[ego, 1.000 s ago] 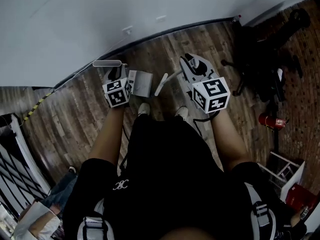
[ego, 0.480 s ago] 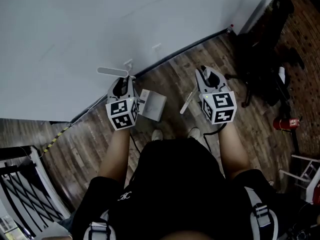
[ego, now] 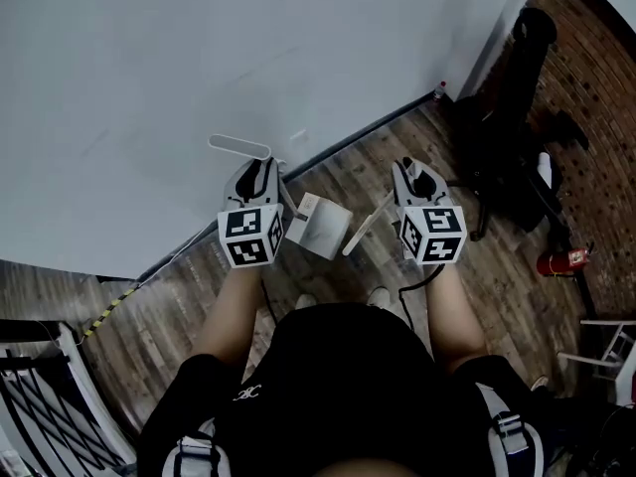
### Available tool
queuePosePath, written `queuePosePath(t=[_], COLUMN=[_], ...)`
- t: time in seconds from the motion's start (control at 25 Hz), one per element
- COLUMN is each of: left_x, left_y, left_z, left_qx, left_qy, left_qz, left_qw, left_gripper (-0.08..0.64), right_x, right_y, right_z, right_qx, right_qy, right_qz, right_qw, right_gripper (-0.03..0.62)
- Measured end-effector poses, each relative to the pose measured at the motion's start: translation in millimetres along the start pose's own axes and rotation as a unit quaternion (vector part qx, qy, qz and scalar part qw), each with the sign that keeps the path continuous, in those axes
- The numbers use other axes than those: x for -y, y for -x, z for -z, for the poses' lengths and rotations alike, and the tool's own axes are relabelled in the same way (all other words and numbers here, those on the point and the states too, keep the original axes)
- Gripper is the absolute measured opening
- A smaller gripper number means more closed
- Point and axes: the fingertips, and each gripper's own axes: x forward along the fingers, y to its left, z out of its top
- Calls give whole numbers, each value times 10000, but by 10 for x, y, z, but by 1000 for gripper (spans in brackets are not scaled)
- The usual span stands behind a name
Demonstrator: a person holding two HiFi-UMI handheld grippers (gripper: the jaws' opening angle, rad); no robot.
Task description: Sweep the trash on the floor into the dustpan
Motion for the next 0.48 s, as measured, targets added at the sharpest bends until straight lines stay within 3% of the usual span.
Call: queuePosePath(t=[0.48], left_x=[373], left_y=[-136], left_z=[-18], left_qx=[33], left_qy=[14], left_qz=[383], left_qw=[9993], left_gripper=[91], right_x=[259], right_y=[212], right_z=[13], right_qx=[-29], right_qy=[101], right_qz=[323], right_qw=[9994], right_gripper=[81])
